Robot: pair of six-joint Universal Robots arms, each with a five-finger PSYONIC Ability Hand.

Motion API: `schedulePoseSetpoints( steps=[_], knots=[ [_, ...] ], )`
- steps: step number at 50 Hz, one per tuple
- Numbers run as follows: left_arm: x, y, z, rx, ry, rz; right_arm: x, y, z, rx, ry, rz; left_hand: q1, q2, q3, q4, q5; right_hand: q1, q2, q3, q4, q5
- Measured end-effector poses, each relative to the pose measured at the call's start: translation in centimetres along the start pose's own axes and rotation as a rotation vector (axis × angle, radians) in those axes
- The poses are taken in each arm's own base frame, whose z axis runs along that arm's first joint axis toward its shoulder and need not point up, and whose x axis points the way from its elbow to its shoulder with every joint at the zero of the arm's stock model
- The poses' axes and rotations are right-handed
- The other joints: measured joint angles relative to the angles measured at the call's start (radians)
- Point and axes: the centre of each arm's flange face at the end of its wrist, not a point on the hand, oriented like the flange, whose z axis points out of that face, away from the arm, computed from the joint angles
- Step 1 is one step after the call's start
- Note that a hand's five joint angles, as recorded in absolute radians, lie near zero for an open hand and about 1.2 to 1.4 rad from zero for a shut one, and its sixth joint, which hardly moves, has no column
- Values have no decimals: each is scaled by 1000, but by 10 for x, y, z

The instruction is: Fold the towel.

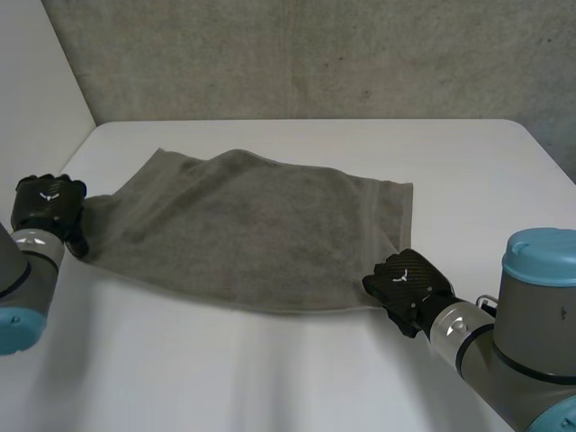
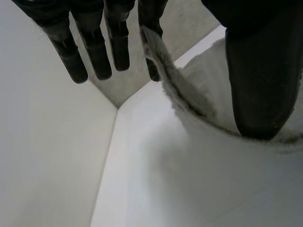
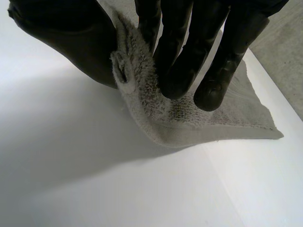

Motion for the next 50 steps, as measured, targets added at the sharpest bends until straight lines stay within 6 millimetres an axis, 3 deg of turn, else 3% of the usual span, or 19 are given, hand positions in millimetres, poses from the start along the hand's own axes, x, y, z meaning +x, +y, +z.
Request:
schedulePoseSetpoints(
  steps=[7,14,20,33,43,50],
  knots=[
    [10,-7,-19,42,106,3,-1,1,1,-5,-3,0,-84,-92,-90,-87,-96,0,0,0,0,0],
    [15,-15,-24,111,183,13,1,1,2,-4,8,4,-89,-105,-99,-97,-107,0,0,0,0,0],
    [14,-15,-22,157,238,26,22,5,7,-25,112,24,-89,-106,-99,-97,-107,0,0,0,0,0],
    [23,7,-24,190,420,163,68,16,14,-47,296,175,-89,-106,-99,-97,-107,0,0,0,0,0],
    [35,28,-33,68,519,191,70,16,15,-40,296,226,-89,-106,-99,-97,-107,0,0,0,0,0],
    [39,31,-44,-35,593,155,69,17,15,-43,292,221,-89,-106,-99,-97,-107,0,0,0,0,0]
  ],
)
